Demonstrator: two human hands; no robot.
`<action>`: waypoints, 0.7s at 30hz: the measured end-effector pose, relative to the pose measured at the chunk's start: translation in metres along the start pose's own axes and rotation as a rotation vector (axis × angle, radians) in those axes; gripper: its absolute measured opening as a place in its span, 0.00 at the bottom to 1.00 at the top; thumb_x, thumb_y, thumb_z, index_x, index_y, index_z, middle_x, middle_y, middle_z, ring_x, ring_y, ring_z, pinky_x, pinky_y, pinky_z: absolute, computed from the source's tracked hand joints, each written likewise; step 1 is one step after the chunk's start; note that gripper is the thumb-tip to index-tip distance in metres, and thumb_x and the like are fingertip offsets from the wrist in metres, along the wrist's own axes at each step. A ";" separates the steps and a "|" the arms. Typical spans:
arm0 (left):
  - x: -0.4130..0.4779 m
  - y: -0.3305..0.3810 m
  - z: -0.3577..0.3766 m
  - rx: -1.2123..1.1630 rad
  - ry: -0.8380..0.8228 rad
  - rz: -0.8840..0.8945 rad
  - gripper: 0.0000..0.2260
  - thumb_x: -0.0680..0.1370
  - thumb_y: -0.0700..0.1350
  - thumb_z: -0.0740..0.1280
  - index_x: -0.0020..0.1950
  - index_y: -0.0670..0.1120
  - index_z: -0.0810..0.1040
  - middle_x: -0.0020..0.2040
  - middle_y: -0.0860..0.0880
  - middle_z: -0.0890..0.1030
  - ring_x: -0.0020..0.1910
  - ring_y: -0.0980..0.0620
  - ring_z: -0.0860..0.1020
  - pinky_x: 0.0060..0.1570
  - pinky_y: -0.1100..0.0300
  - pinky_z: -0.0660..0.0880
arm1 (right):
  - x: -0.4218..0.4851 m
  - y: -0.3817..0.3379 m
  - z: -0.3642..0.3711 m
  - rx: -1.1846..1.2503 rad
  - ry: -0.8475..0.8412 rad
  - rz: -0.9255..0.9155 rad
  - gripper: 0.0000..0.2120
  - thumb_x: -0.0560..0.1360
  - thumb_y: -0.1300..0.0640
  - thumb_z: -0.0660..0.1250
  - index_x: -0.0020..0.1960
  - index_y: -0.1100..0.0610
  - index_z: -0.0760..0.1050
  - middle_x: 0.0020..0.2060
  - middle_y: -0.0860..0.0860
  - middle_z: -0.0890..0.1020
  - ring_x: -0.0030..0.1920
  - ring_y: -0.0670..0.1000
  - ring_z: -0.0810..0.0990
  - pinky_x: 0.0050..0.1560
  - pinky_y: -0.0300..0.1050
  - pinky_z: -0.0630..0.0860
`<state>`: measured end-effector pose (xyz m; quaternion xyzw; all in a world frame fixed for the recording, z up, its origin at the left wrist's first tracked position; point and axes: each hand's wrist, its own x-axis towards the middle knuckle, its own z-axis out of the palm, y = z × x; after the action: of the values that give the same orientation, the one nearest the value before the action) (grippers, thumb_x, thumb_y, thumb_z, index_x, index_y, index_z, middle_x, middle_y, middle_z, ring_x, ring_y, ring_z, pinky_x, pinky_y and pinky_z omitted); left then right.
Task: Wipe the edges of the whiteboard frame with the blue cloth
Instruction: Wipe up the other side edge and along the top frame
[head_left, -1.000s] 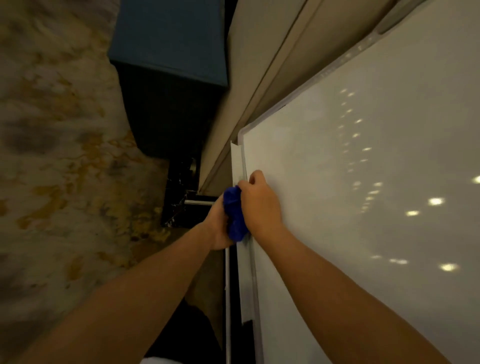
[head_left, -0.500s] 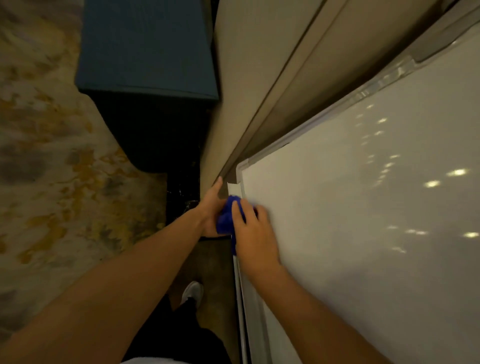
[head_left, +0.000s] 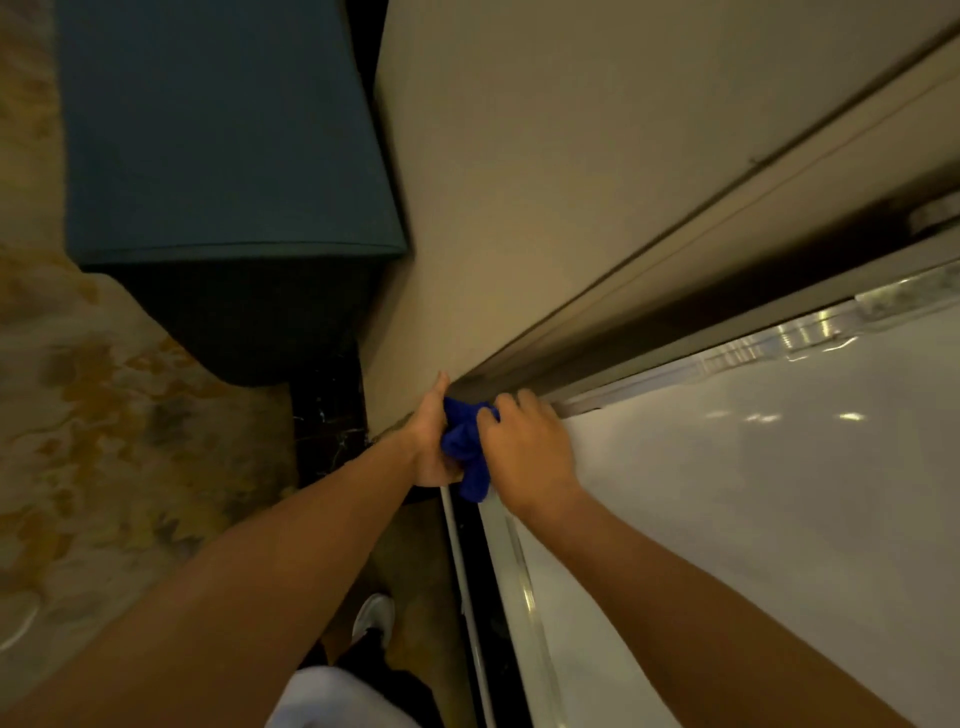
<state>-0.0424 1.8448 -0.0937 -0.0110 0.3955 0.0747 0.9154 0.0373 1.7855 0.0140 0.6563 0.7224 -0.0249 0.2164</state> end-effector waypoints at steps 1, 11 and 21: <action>0.001 0.002 0.000 -0.010 -0.020 -0.012 0.41 0.68 0.77 0.54 0.54 0.42 0.81 0.50 0.40 0.85 0.45 0.42 0.84 0.41 0.51 0.79 | 0.006 0.004 -0.010 -0.010 -0.008 0.040 0.11 0.76 0.60 0.63 0.57 0.59 0.75 0.53 0.57 0.78 0.58 0.59 0.72 0.55 0.51 0.69; 0.001 0.008 0.019 0.279 0.088 0.103 0.37 0.74 0.72 0.46 0.60 0.46 0.77 0.56 0.43 0.80 0.46 0.46 0.78 0.40 0.56 0.74 | -0.007 0.015 -0.050 -0.043 0.137 0.316 0.07 0.72 0.57 0.68 0.48 0.57 0.79 0.46 0.56 0.81 0.51 0.60 0.75 0.51 0.54 0.66; -0.003 0.006 0.041 0.611 0.280 0.135 0.24 0.80 0.57 0.56 0.67 0.40 0.71 0.63 0.38 0.76 0.58 0.39 0.76 0.61 0.47 0.74 | -0.045 0.067 -0.097 -0.015 0.488 0.568 0.23 0.69 0.55 0.74 0.63 0.47 0.74 0.49 0.53 0.79 0.51 0.57 0.73 0.48 0.50 0.65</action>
<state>-0.0153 1.8541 -0.0633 0.2798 0.5212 0.0108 0.8062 0.0763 1.7833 0.1343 0.8156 0.5420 0.1987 0.0410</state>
